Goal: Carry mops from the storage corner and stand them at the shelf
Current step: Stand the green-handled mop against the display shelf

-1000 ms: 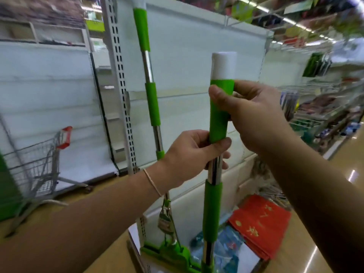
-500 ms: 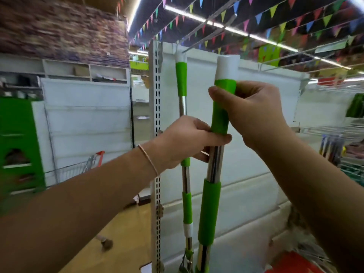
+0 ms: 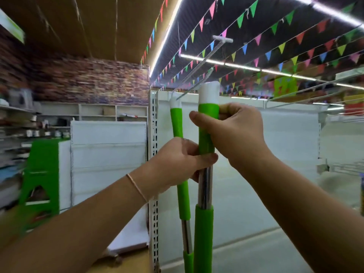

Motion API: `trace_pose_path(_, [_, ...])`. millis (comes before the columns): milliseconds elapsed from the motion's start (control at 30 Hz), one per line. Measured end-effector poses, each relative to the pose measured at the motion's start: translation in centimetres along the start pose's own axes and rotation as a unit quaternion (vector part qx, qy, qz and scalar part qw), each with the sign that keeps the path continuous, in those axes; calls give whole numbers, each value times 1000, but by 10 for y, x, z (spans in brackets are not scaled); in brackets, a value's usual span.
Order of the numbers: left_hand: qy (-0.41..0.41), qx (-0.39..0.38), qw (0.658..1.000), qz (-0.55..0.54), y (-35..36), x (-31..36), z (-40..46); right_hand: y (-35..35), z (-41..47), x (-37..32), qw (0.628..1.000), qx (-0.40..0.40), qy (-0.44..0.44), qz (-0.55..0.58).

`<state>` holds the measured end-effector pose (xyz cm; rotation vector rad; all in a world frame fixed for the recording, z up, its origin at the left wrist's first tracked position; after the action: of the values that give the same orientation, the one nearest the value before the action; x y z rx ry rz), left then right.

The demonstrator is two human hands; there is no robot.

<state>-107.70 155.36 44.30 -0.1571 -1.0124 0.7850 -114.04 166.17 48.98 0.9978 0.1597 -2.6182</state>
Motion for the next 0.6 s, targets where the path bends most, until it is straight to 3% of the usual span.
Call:
trace_pose_path(267, [82,9,997,-12,-4,46,-3,-19,18,-30,993,14,-92,73])
trace_pose_path(600, [41,-18,998,-41,-9,38,7,-3,37,-19,994,29,-90,55])
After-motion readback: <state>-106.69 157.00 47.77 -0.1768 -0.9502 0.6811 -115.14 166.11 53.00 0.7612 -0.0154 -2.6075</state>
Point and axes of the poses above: each hand's wrist, its own z-axis towards the middle knuckle, its own y-axis out of the palm, x = y × z, the point moved 6 cm from there along z, towards the middle knuckle, and after that the axes turned 5 degrees about y, right-handed, at the moved point
